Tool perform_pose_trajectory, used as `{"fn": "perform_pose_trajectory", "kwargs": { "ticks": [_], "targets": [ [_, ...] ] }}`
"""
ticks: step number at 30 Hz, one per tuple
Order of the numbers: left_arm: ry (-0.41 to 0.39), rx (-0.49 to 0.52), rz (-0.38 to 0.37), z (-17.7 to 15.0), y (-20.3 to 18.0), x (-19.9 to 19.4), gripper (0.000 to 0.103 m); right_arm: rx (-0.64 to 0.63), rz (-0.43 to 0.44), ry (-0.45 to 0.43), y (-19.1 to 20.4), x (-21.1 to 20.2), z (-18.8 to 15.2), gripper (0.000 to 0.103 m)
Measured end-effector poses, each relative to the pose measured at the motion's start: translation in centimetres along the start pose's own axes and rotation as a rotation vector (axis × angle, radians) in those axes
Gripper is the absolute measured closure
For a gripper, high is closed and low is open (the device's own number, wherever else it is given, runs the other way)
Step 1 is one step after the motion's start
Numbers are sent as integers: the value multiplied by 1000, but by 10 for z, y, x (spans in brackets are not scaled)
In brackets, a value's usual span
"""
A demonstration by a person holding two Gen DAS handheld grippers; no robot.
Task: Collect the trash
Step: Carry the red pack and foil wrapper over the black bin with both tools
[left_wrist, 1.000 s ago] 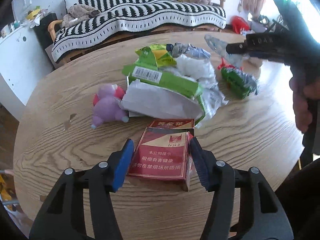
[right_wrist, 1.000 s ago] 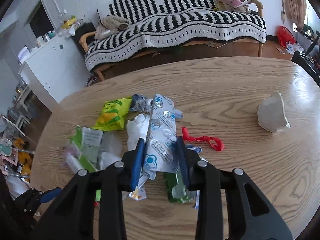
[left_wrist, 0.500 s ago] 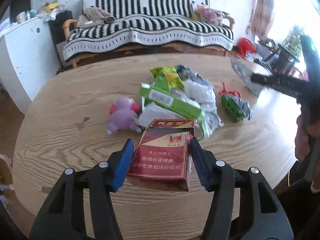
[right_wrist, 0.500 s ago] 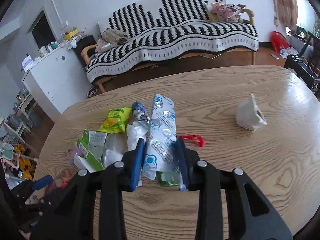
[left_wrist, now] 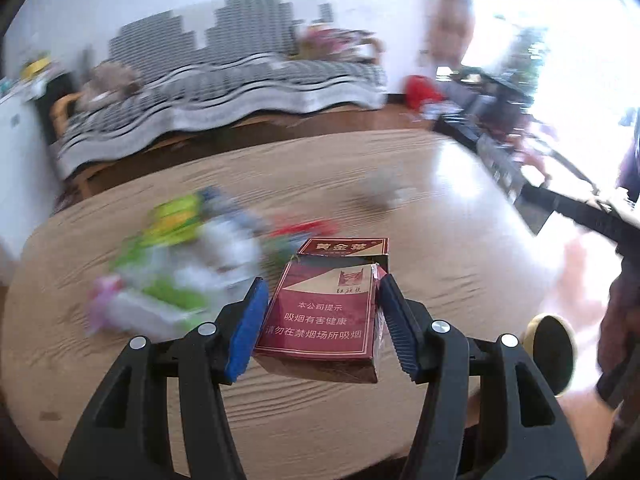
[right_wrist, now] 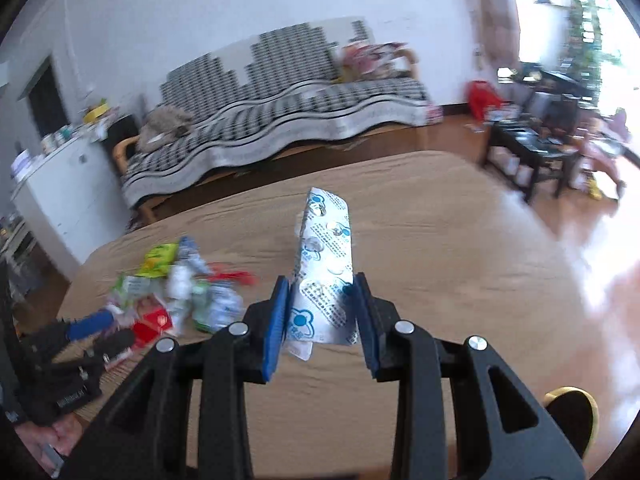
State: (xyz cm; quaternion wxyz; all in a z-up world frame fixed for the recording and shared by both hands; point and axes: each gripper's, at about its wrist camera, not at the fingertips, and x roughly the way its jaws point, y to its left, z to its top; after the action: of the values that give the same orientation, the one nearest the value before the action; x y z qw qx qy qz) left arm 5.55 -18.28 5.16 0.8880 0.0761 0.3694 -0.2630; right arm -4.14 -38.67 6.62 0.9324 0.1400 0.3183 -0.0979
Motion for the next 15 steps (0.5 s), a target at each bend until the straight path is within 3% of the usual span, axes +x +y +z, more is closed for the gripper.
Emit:
{"fn": "perform_pose_trajectory", "kwargs": {
  "ticks": [4, 7, 12, 15],
  "targets": [
    [-11, 80, -140, 17, -91, 7, 46, 69, -108, -20, -79, -47, -19, 70],
    [-13, 153, -239, 11, -168, 13, 46, 138, -210, -12, -142, -80, -46, 70],
    [103, 236, -418, -26, -288, 51, 46, 252, -329, 29, -228, -115, -105, 70],
    [171, 287, -453, -47, -337, 79, 46, 327, -362, 55, -268, -121, -136, 70]
  ]
}}
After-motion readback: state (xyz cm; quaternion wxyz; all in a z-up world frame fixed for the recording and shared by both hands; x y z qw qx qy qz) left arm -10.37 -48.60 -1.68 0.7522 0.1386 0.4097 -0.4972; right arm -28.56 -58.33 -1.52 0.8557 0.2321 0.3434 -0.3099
